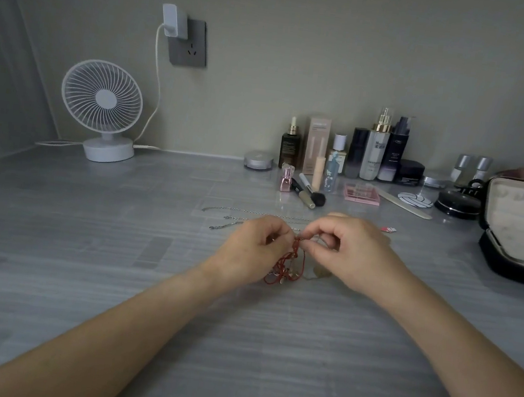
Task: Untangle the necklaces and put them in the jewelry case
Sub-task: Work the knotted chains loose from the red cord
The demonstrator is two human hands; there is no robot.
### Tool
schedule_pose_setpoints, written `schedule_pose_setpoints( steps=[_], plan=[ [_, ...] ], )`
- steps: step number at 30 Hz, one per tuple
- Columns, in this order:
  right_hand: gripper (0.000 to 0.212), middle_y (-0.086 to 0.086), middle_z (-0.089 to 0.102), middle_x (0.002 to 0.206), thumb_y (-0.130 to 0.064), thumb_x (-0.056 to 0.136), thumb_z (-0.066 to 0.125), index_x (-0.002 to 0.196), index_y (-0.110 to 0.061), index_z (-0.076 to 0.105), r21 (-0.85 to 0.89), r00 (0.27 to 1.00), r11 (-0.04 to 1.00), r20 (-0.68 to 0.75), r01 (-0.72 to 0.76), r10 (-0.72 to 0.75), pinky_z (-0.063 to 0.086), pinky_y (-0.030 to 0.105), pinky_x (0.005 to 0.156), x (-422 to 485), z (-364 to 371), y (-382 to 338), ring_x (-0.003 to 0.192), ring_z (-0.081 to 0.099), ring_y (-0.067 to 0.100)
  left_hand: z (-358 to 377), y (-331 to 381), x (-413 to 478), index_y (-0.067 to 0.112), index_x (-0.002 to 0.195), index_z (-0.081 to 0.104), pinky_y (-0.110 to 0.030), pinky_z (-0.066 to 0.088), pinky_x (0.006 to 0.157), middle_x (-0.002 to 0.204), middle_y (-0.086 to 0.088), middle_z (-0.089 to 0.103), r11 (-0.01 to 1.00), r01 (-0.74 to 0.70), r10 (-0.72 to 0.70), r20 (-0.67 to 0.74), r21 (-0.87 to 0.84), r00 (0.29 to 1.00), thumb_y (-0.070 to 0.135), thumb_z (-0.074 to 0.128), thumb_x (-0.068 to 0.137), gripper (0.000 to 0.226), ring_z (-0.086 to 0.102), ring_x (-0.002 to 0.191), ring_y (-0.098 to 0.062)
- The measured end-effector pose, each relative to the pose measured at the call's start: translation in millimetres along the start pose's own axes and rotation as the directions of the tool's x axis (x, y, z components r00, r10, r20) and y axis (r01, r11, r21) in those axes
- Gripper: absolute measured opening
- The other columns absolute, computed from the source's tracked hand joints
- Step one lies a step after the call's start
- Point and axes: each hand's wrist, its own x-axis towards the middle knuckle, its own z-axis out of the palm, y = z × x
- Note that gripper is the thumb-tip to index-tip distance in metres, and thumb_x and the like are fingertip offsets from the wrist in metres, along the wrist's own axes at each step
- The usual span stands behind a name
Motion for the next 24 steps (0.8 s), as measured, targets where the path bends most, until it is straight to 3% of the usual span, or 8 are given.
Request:
schedule_pose_setpoints(
  steps=[3, 5, 7, 12, 15, 19, 21, 24],
  plan=[
    [0.007, -0.01, 0.04, 0.058, -0.025, 0.081, 0.066, 0.083, -0.021, 0.072, -0.034, 1.0, 0.999, -0.016, 0.012, -0.012, 0.033, 0.015, 0.054, 1, 0, 1, 0.055, 0.042, 0.003, -2, -1, 1, 0.026, 0.067, 0.051, -0.021, 0.035, 0.058, 0.062, 0.006, 0.046, 1.0, 0.012, -0.012, -0.012, 0.001, 1.0, 0.015, 0.048, 0.094, 0.029, 0.039, 0.056, -0.004],
    [0.008, -0.009, 0.04, 0.059, -0.024, 0.082, 0.065, 0.082, -0.02, 0.072, -0.04, 0.999, 0.999, -0.031, 0.015, -0.016, 0.04, 0.029, 0.058, 2, -1, 3, 0.056, 0.043, 0.005, -3, 0, 3, 0.027, 0.067, 0.049, -0.023, 0.035, 0.059, 0.063, 0.005, 0.046, 0.999, 0.033, -0.033, -0.011, 0.01, 0.999, 0.014, 0.045, 0.095, 0.031, 0.039, 0.057, -0.006],
    [0.009, -0.009, 0.04, 0.06, -0.024, 0.082, 0.064, 0.081, -0.019, 0.072, -0.053, 0.999, 0.999, -0.043, 0.009, -0.011, 0.042, 0.034, 0.061, 2, -2, 4, 0.057, 0.043, 0.006, -4, 1, 3, 0.026, 0.066, 0.047, -0.024, 0.035, 0.061, 0.067, 0.005, 0.046, 0.999, 0.052, -0.052, -0.012, 0.012, 0.999, 0.013, 0.042, 0.095, 0.032, 0.04, 0.063, -0.009],
    [0.012, -0.01, 0.044, 0.059, -0.026, 0.086, 0.06, 0.082, -0.019, 0.069, -0.048, 0.998, 0.998, -0.061, -0.029, 0.027, 0.038, 0.024, 0.058, 1, -7, 6, 0.056, 0.043, 0.005, -11, 2, 3, 0.022, 0.067, 0.05, -0.019, 0.035, 0.063, 0.073, 0.008, 0.05, 0.991, 0.115, -0.117, -0.037, -0.072, 0.992, 0.013, 0.041, 0.095, 0.031, 0.045, 0.071, -0.006],
    [0.012, -0.006, 0.052, 0.059, -0.022, 0.087, 0.06, 0.079, -0.022, 0.068, 0.057, 0.997, 0.997, -0.051, -0.057, 0.06, 0.034, 0.014, 0.054, 1, -8, 4, 0.053, 0.043, 0.005, -9, 1, 2, 0.024, 0.07, 0.053, -0.019, 0.036, 0.058, 0.07, 0.01, 0.052, 0.991, 0.128, -0.126, -0.062, 0.031, 0.99, 0.017, 0.045, 0.094, 0.027, 0.047, 0.065, -0.005],
    [0.013, 0.009, 0.065, 0.069, -0.022, 0.087, 0.059, 0.078, -0.022, 0.068, 0.115, 0.997, 0.991, -0.033, -0.063, 0.067, 0.047, 0.032, 0.064, 2, -4, 3, 0.063, 0.056, 0.02, -4, 0, -1, 0.023, 0.082, 0.054, -0.02, 0.037, 0.058, 0.07, 0.014, 0.052, 0.99, -0.002, 0.018, -0.113, 0.14, 0.993, 0.02, 0.05, 0.092, 0.011, 0.046, 0.06, -0.003],
    [0.014, 0.009, 0.067, 0.072, -0.022, 0.088, 0.058, 0.08, -0.021, 0.069, 0.133, 0.997, 0.989, -0.039, -0.06, 0.066, 0.049, 0.035, 0.068, 2, -4, 3, 0.068, 0.06, 0.023, -2, 2, -2, 0.032, 0.079, 0.055, -0.019, 0.038, 0.066, 0.077, 0.015, 0.055, 0.987, -0.097, 0.108, -0.084, 0.129, 0.991, 0.027, 0.056, 0.088, 0.011, 0.049, 0.07, -0.001],
    [0.013, 0.008, 0.068, 0.073, -0.022, 0.088, 0.057, 0.082, -0.019, 0.069, 0.156, 0.997, 0.986, -0.038, -0.064, 0.071, 0.049, 0.035, 0.069, 3, -3, 2, 0.07, 0.061, 0.022, 2, 5, -5, 0.041, 0.071, 0.055, -0.014, 0.036, 0.069, 0.08, 0.019, 0.056, 0.989, -0.099, 0.105, -0.05, 0.111, 0.993, 0.033, 0.065, 0.081, 0.017, 0.048, 0.077, 0.004]
  ],
)
